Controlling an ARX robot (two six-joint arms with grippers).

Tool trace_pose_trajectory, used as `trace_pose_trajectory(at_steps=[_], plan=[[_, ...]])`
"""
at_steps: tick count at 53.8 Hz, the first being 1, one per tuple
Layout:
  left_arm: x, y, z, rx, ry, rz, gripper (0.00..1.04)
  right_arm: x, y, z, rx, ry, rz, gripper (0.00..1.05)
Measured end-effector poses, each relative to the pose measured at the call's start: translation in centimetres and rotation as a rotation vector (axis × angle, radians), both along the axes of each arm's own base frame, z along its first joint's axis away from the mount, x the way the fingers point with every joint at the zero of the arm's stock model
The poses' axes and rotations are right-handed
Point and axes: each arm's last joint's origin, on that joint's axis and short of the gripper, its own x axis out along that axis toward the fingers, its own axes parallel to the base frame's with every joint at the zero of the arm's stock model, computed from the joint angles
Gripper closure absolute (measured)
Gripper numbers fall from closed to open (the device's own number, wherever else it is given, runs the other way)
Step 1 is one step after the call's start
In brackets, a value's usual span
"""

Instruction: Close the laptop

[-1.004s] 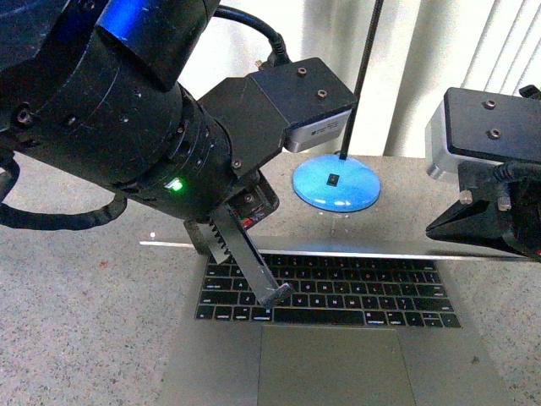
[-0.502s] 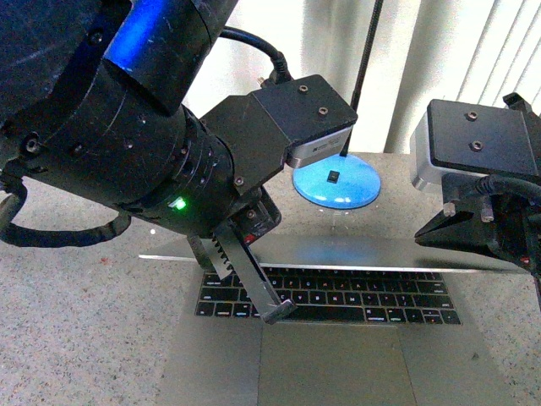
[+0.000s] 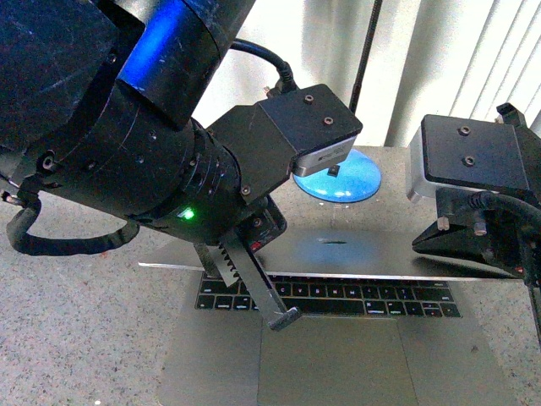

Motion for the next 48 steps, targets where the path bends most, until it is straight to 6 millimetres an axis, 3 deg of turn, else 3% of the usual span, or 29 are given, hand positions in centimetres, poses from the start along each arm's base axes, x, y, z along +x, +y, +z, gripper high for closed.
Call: trace_pose_trajectory(at_steps=[48], plan=[[-0.5,0.1,-2.2,0.005,0.048,-0.01,1.01,-0.2,0.6,-2.1,-0.004,0.04,0.022,1.02]])
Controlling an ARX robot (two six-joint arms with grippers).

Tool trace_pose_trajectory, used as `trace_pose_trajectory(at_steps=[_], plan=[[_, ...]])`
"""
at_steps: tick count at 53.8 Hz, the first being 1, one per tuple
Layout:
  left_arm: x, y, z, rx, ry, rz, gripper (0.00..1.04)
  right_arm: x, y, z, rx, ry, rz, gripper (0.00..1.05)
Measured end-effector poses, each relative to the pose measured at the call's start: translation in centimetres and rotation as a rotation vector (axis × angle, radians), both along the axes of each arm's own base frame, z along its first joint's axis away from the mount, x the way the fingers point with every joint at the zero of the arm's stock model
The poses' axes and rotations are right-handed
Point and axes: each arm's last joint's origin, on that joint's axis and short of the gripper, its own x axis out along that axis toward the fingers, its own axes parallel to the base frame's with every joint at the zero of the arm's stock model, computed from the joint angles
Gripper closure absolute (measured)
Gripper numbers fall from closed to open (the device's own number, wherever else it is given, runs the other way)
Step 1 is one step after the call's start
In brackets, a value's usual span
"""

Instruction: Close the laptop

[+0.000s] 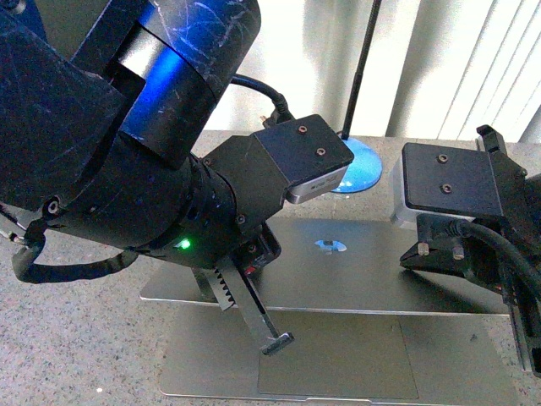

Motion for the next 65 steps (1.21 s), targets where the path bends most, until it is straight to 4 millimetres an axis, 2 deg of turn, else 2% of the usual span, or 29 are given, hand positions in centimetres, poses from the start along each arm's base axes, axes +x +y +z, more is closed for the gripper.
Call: trace_pose_trajectory(at_steps=[34,40,54,65], plan=[[-0.9,0.3,-2.2,-0.022,0.04,0.017,1.01,-0.7,-0.1,-2.5,-0.011,0.036,0.002,1.02],[-1.3,0.4,-3.4,-0.033,0.064,0.027,1.01,-1.1,-0.3,-4.0,-0.015,0.059,-0.001,1.02],[-1.9,0.8,-5.5,-0.035,0.114,0.048,1.01,-1.9,-0.4,-6.1,-0.011,0.093,-0.01,1.02],[-2.2,1.0,-6.2,-0.057,0.127,0.068,1.01,-2.0,-0.5,-6.4,0.011,0.1,-0.023,1.02]])
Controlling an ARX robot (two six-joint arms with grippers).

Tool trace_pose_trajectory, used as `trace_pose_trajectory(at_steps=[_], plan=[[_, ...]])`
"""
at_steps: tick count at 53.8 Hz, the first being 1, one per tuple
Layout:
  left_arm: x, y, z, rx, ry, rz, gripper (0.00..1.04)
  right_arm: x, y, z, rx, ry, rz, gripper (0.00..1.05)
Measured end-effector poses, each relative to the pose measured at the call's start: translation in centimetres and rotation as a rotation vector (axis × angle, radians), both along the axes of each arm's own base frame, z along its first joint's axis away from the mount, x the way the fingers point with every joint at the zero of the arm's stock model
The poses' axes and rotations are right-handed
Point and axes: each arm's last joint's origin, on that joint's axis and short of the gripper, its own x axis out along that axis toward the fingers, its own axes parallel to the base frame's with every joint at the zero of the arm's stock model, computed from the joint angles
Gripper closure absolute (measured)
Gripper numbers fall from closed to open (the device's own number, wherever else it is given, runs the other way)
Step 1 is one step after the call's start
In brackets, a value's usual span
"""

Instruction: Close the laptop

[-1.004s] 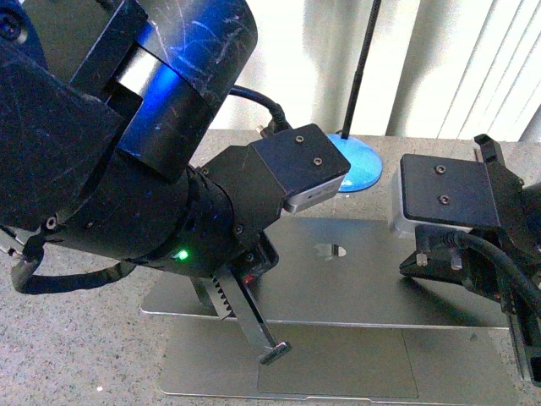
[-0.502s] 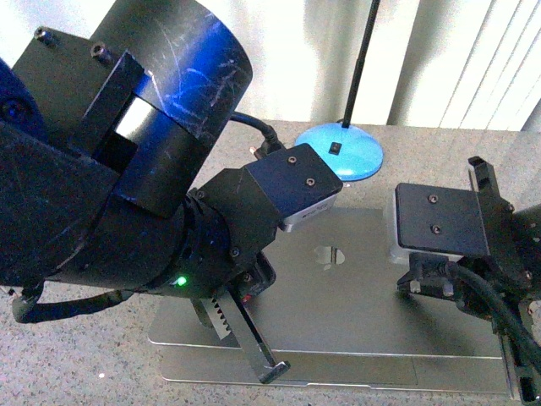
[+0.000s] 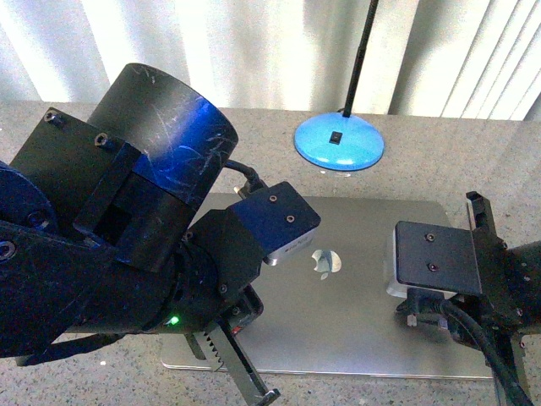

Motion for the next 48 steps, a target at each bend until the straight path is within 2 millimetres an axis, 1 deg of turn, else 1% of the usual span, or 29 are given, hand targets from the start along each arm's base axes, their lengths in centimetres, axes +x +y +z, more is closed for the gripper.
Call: trace_pose_trajectory(at_steps=[5,11,15,19,21,22,23,26,27,28,29,31,32,34,35,37,38,39,40,41,42,43,44,46,48], plan=[[-0.1,0.2,-0.2,-0.034,0.013,0.019,1.01,0.0,-0.1,0.1,0.022,0.005,-0.011,1.02],[-0.3,0.7,-0.4,-0.089,0.028,0.052,1.01,0.2,-0.3,0.9,0.071,0.006,-0.04,1.02],[-0.4,1.7,-0.1,-0.167,0.049,0.101,1.01,0.7,-0.6,2.9,0.171,-0.06,-0.095,1.02],[-0.4,2.9,1.0,-0.273,0.045,0.187,1.01,1.4,-0.9,4.8,0.247,-0.144,-0.189,1.02],[-0.2,3.9,2.6,-0.366,0.006,0.274,1.01,2.0,-1.2,6.6,0.315,-0.229,-0.286,1.02],[-0.1,4.2,3.0,-0.393,-0.004,0.3,1.01,2.1,-1.3,7.1,0.336,-0.247,-0.308,1.02],[0.1,5.0,4.1,-0.44,-0.035,0.346,0.98,2.3,-1.4,7.9,0.374,-0.286,-0.337,1.01],[0.4,7.7,7.6,-0.598,-0.093,0.557,0.88,2.7,-1.7,9.8,0.491,-0.307,-0.43,0.92],[0.4,8.1,8.2,-0.614,-0.109,0.58,0.86,2.7,-1.8,10.0,0.522,-0.291,-0.461,0.89],[0.3,9.2,9.6,-0.697,-0.129,0.672,0.8,2.7,-1.9,10.1,0.541,-0.276,-0.481,0.85],[0.2,9.7,10.4,-0.736,-0.143,0.701,0.77,2.7,-1.9,10.1,0.551,-0.264,-0.494,0.81],[0.0,10.5,11.4,-0.808,-0.156,0.778,0.7,2.6,-2.0,9.8,0.574,-0.219,-0.529,0.72],[0.0,10.8,11.8,-0.837,-0.161,0.803,0.65,2.6,-1.9,9.6,0.578,-0.205,-0.538,0.69],[-0.1,10.9,12.0,-0.874,-0.145,0.827,0.56,2.6,-1.8,9.4,0.588,-0.182,-0.548,0.6],[-0.1,10.9,11.8,-0.88,-0.131,0.833,0.52,2.6,-1.7,9.2,0.589,-0.185,-0.581,0.58],[-0.2,10.7,11.2,-0.877,-0.097,0.846,0.45,2.2,-1.4,8.8,0.608,-0.331,-0.737,0.65],[-0.2,10.6,10.8,-0.876,-0.078,0.849,0.41,2.2,-1.4,8.8,0.619,-0.343,-0.762,0.66],[-0.3,10.6,10.5,-0.871,-0.071,0.853,0.38,1.7,-1.5,8.7,0.646,-0.411,-0.849,0.71],[-0.3,10.5,10.3,-0.857,-0.086,0.853,0.38,1.4,-1.7,8.7,0.665,-0.448,-0.9,0.73],[-0.3,10.3,10.0,-0.839,-0.158,0.855,0.4,1.1,-1.8,8.6,0.677,-0.47,-0.933,0.75],[-0.4,10.4,9.8,-0.84,-0.239,0.853,0.44,0.3,-2.4,8.7,0.718,-0.547,-1.033,0.81],[-0.8,10.7,9.5,-0.804,-0.384,0.853,0.49,-0.1,-2.7,8.8,0.73,-0.577,-1.067,0.84],[-1.1,10.9,9.4,-0.792,-0.456,0.858,0.53,-0.7,-3.0,9.1,0.759,-0.608,-1.103,0.88],[-1.8,11.5,9.3,-0.764,-0.558,0.854,0.58,-1.2,-3.4,9.4,0.786,-0.627,-1.127,0.93],[-2.7,12.3,9.5,-0.733,-0.676,0.823,0.67,-2.2,-4.0,9.8,0.817,-0.643,-1.15,1.02]])
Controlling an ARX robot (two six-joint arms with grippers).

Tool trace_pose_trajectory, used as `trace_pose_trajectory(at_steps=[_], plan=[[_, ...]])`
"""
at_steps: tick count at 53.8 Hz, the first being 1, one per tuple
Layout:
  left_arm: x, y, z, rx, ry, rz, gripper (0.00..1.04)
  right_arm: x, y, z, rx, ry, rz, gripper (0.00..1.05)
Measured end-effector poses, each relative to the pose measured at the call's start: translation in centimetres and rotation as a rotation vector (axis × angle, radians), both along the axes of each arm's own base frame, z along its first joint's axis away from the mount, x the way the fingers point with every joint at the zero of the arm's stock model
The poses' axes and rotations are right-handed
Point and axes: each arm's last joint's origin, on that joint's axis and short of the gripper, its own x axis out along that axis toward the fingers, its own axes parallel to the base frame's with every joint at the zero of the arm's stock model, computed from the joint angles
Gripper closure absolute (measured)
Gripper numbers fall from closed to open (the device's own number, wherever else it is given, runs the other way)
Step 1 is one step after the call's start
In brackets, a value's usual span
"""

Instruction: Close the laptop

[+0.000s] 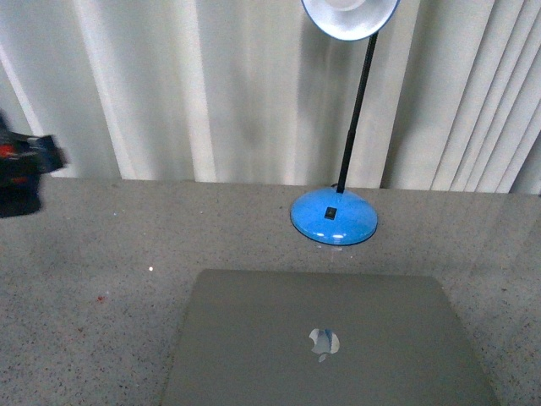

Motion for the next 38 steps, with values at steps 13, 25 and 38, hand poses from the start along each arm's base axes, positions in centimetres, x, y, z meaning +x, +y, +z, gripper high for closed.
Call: trace_pose_trajectory(at_steps=[13,25,38], plan=[[-4.2,2.3,-0.2,0.122,-0.057,0.007,1.01,-4.4,-1.1,-0.2,0.028,0.009,0.015,1.02],[-6.8,3.3,-1.4,0.134,-0.049,0.006,1.01,-7.1,-2.4,-0.1,0.033,0.01,0.02,1.02],[-8.8,4.6,-1.2,0.135,-0.056,0.003,1.01,-9.4,-2.6,-0.1,0.035,0.01,0.009,1.02]])
